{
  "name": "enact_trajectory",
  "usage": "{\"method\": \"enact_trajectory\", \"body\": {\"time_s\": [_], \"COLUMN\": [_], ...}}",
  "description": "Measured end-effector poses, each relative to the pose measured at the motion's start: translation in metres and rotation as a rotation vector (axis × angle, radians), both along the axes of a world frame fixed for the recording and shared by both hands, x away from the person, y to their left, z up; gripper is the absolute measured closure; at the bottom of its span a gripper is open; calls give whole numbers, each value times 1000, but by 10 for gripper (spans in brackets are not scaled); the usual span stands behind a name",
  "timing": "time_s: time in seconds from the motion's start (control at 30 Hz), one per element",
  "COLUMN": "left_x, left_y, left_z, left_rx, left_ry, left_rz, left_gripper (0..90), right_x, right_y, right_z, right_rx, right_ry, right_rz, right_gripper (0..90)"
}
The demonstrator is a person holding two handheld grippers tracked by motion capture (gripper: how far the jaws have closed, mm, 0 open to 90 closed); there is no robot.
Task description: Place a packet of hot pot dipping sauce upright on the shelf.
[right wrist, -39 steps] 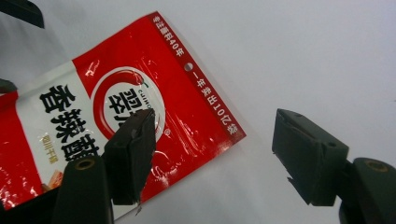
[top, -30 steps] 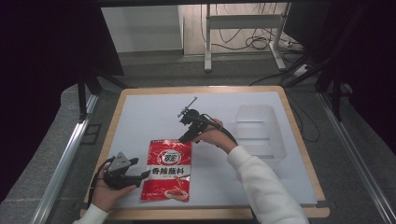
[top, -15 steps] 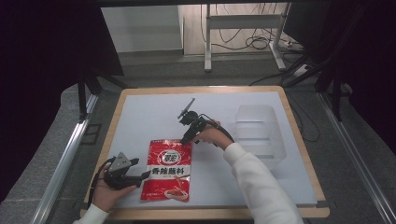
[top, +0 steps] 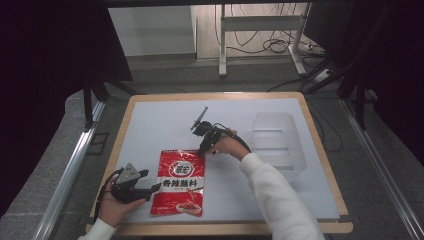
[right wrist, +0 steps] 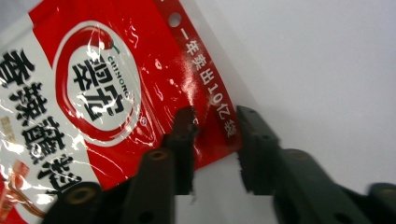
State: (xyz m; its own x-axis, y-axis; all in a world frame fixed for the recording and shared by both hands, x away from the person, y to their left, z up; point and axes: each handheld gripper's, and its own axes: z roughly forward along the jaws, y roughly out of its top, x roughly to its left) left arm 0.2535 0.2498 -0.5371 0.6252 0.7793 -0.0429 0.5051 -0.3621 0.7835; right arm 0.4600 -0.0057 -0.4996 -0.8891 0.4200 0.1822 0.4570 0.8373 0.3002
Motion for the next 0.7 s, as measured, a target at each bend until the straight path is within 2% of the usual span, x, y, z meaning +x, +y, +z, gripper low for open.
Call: {"method": "enact_trajectory", "body": {"time_s": [0.1, 0.17, 0.2, 0.43, 0.63, 0.7], "left_x": [0, 0, 0, 1, 2, 3], "left_y": [2, 2, 1, 1, 1, 1], "left_z": [0, 0, 0, 0, -2, -2], "left_rx": [-5, -6, -3, 3, 7, 9], "left_ry": [-2, -2, -2, -1, 8, 10], "left_rz": [6, 7, 6, 4, 5, 8], "left_gripper": [279, 279, 279, 279, 279, 279], "right_x": [-5, -7, -7, -17, -27, -33], "right_y": [2, 2, 2, 1, -1, -1], "right_z": [4, 7, 8, 17, 30, 36], "right_rx": [0, -5, 8, 54, 87, 100], "right_ry": [-45, -51, -54, -101, -131, -149], "right_rz": [31, 41, 37, 46, 81, 112], "right_gripper": [822, 874, 884, 888, 888, 888]}}
